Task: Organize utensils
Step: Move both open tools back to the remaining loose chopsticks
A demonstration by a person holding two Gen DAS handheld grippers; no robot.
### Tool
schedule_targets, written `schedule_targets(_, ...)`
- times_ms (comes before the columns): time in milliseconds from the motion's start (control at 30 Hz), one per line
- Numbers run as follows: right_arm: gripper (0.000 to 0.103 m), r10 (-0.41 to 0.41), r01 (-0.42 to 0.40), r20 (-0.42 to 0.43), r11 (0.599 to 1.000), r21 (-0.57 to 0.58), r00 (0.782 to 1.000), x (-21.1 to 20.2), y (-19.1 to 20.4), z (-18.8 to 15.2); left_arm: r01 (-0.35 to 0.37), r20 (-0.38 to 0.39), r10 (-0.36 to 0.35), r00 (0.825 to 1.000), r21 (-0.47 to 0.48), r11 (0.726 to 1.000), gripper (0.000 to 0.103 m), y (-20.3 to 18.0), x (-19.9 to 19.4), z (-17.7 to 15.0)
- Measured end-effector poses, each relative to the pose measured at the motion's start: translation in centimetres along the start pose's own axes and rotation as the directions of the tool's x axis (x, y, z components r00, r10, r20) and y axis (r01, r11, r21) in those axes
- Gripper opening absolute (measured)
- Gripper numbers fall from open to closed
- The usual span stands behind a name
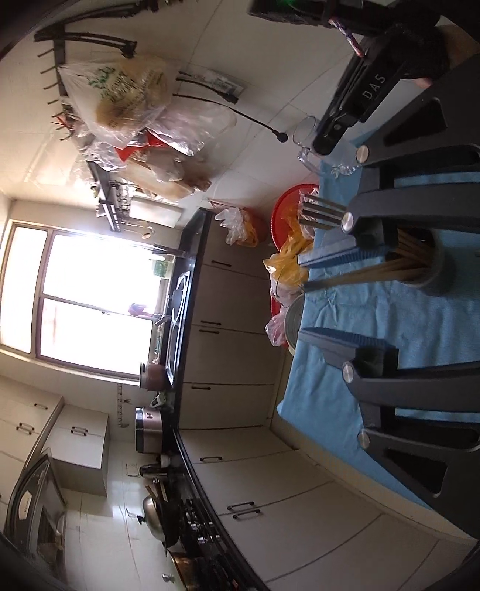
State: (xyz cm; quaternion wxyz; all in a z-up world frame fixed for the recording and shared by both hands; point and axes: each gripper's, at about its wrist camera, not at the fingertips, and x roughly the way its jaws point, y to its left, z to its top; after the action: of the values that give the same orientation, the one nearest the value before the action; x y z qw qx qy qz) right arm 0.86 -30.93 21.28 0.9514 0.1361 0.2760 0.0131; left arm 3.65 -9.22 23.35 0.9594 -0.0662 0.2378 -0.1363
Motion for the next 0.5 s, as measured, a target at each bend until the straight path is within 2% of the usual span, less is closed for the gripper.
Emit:
schedule_targets(100, 0.035, 0.001, -0.002, -0.088, 1.000, -0.008, 0.996, -0.6, -0.9, -4.6, -0.012, 0.017, 0.012, 1.000, -0.003, 1.000, 0.046, 1.3, -2.7, -1.9)
schedule_targets(167, 0.035, 0.021, -0.027, -0.195, 0.999, -0.028, 0.980, 0.3, -1.0, -8.7, -0.031, 0.010, 0.031, 0.999, 0.006, 0.999, 0.052, 2.2, -3.7, -4.1)
schedule_targets(200, 0.035, 0.030, -0.044, -0.259, 0.998, -0.049, 0.965, 0.9, -0.9, -11.2, -0.040, -0.008, 0.040, 0.999, 0.016, 0.999, 0.052, 2.6, -3.8, -5.3)
schedule_targets(300, 0.034, 0.036, -0.074, -0.384, 0.994, -0.085, 0.923, 2.2, -0.3, -17.2, -0.042, -0.116, 0.045, 0.992, 0.028, 0.999, 0.052, 3.6, -2.7, -9.0)
schedule_targets(367, 0.030, 0.051, -0.094, -0.425, 0.992, -0.080, 0.904, 2.6, -0.1, -19.5, -0.039, -0.215, 0.038, 0.976, -0.003, 0.999, 0.052, 4.6, -1.4, -11.7)
schedule_targets(433, 0.029, 0.041, -0.091, -0.434, 0.991, -0.096, 0.900, 2.9, 0.4, -20.9, -0.031, -0.287, 0.018, 0.958, -0.041, 0.999, 0.052, 5.3, -0.3, -13.7)
schedule_targets(500, 0.029, 0.017, -0.081, -0.435, 0.988, -0.128, 0.900, 3.5, 0.9, -21.5, -0.043, -0.324, 0.018, 0.946, -0.070, 0.997, 0.052, 5.7, 0.4, -15.4)
